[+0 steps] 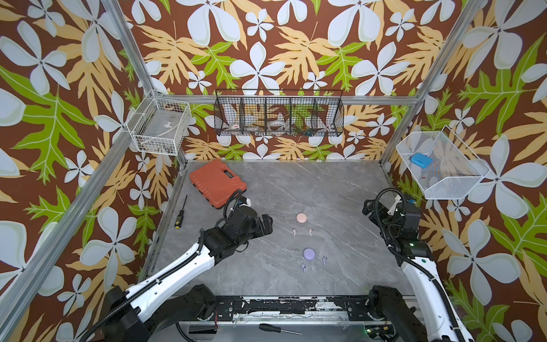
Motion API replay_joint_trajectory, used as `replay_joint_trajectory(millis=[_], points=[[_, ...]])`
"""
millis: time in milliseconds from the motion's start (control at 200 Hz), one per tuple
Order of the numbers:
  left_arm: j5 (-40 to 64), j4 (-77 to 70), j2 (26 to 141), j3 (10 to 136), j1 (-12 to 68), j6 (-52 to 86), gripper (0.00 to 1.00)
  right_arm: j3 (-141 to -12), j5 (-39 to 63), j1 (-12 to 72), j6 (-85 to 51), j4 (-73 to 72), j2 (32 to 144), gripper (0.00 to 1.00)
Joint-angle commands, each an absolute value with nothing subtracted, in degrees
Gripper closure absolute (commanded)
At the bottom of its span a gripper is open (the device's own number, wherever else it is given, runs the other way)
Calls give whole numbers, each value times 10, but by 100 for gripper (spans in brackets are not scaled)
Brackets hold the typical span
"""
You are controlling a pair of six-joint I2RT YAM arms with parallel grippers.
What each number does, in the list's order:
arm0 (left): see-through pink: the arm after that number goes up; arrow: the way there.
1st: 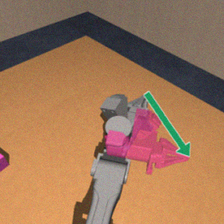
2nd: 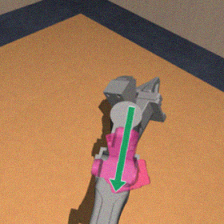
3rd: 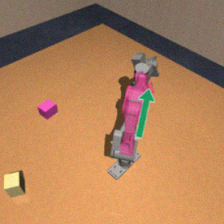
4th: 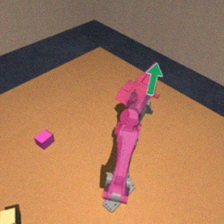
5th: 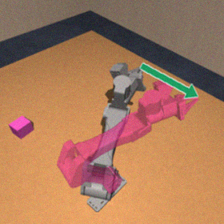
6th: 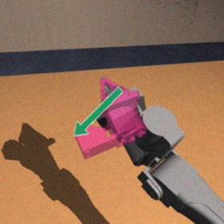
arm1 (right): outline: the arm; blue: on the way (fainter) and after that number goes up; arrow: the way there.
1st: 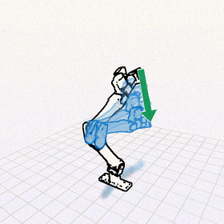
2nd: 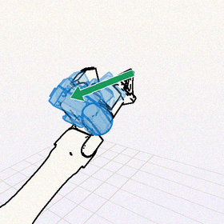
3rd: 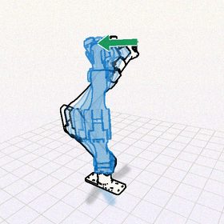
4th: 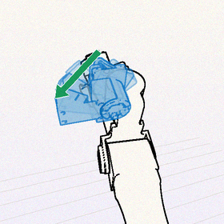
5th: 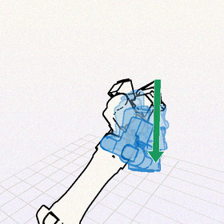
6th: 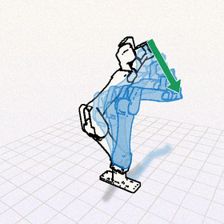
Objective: Insert wireless bluetooth earbuds into charging case
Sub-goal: Pick up the charging case from the center of the table.
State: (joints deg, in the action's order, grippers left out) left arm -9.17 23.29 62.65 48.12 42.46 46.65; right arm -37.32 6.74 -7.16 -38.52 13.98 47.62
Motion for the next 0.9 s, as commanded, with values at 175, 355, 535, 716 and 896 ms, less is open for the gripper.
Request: replay_joint_trajectory(millis=[175,355,535,716,896], points=[[-113,311,838,650,467,403,0,-383,89,-52,-372,201,466,0],[-99,361,971,775,477,371,0,-388,104,-45,-369,217,459,0],[-100,425,1096,911,483,343,0,-393,117,-44,-375,224,449,0],[-88,476,1194,1028,488,325,2,-405,127,-41,-373,231,444,0],[-89,528,1274,1121,490,314,8,-414,143,-41,-376,234,437,0]])
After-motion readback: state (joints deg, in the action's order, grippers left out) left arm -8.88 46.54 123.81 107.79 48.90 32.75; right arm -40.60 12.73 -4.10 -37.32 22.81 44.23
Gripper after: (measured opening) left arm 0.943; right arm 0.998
